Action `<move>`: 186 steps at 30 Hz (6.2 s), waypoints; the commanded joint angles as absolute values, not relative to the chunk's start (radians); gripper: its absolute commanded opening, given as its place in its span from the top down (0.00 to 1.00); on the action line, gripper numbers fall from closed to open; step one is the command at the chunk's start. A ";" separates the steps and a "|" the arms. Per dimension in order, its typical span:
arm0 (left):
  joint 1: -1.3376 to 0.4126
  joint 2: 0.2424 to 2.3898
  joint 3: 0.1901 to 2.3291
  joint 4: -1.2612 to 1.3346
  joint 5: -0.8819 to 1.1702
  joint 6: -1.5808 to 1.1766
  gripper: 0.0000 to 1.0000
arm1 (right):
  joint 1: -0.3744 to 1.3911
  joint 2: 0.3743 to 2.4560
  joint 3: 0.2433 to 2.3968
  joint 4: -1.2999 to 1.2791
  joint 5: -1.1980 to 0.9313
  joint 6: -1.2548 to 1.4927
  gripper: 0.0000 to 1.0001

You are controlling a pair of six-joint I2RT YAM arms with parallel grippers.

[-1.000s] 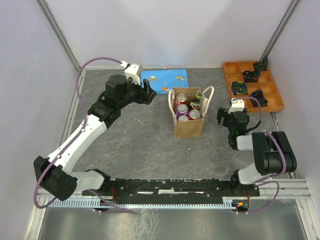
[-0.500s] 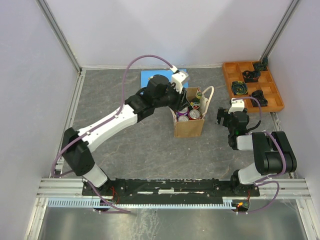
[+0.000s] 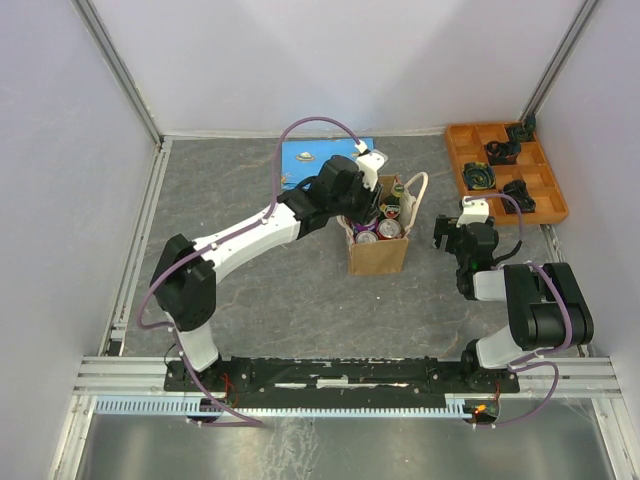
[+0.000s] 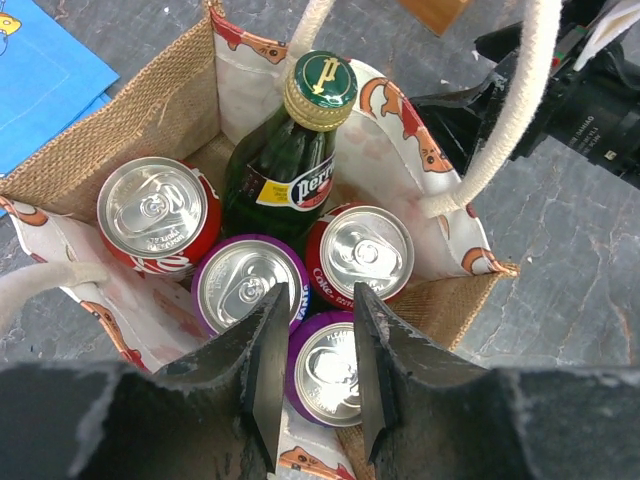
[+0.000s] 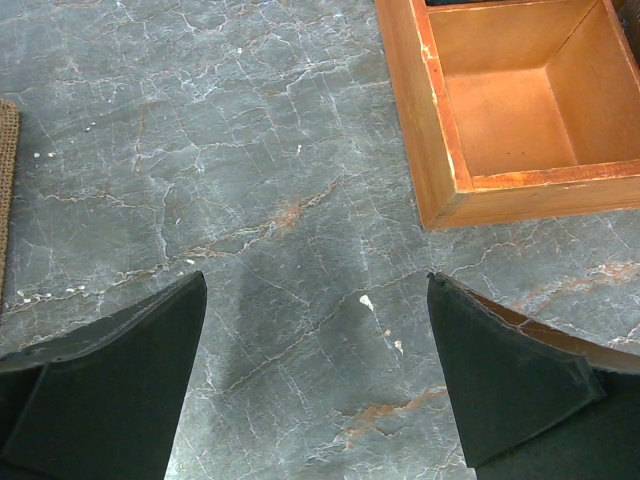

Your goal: Take the beverage out of the canvas bag

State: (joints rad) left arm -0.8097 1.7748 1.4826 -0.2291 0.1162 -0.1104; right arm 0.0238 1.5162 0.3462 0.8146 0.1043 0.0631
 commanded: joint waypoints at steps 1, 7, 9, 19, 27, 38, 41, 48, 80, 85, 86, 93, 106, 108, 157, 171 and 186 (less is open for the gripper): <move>-0.826 1.795 1.521 -0.190 0.098 -0.067 0.58 | 0.021 1.512 0.370 0.856 0.097 0.060 0.01; -0.844 1.828 1.527 -0.178 0.151 -0.040 0.25 | 0.021 1.513 0.370 0.856 0.097 0.060 0.01; -0.855 1.846 1.533 -0.182 0.153 -0.029 0.15 | 0.020 1.513 0.369 0.856 0.097 0.059 0.01; -0.906 1.905 1.596 -0.220 0.081 0.016 0.14 | 0.021 1.512 0.370 0.856 0.097 0.059 0.01; -0.925 1.943 1.643 -0.272 0.025 0.035 0.14 | 0.021 1.513 0.371 0.856 0.097 0.060 0.01; -0.925 2.033 1.699 -0.331 -0.010 0.059 0.17 | 0.021 1.512 0.370 0.856 0.097 0.058 0.01; -0.924 2.034 1.701 -0.338 -0.017 0.058 0.20 | 0.021 1.513 0.370 0.856 0.097 0.058 0.01; -0.923 2.054 1.700 -0.370 -0.014 0.051 0.27 | 0.021 1.512 0.370 0.856 0.097 0.059 0.01; -0.923 2.125 1.636 -0.463 0.067 -0.016 0.22 | 0.021 1.512 0.371 0.855 0.097 0.059 0.01; -0.923 2.131 1.621 -0.461 0.060 -0.018 0.15 | 0.020 1.512 0.371 0.854 0.097 0.059 0.01; -0.923 2.133 1.624 -0.460 0.061 -0.018 0.15 | 0.021 1.511 0.371 0.854 0.097 0.058 0.01; -0.923 2.113 1.621 -0.426 0.063 -0.023 0.45 | 0.020 1.512 0.371 0.854 0.097 0.058 0.01; -0.925 1.944 1.671 -0.408 -0.006 -0.002 0.97 | 0.021 1.512 0.371 0.855 0.097 0.058 0.01; -0.925 1.909 1.696 -0.415 -0.028 0.003 0.97 | 0.021 1.512 0.371 0.855 0.097 0.058 0.01; -0.453 1.363 1.182 -0.068 -0.300 -0.163 0.97 | 0.021 1.511 0.370 0.856 0.097 0.059 0.01; -0.430 1.522 1.081 0.100 -0.216 -0.267 0.97 | 0.021 1.513 0.370 0.856 0.097 0.059 0.01; -0.431 1.658 1.113 0.093 -0.149 -0.278 0.95 | 0.021 1.513 0.370 0.856 0.097 0.058 0.01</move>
State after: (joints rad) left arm -0.4316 1.6588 1.0409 -0.0353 -0.1684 -0.2302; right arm 0.0238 1.5162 0.3462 0.8146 0.1043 0.0631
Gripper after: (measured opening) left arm 0.741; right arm 0.991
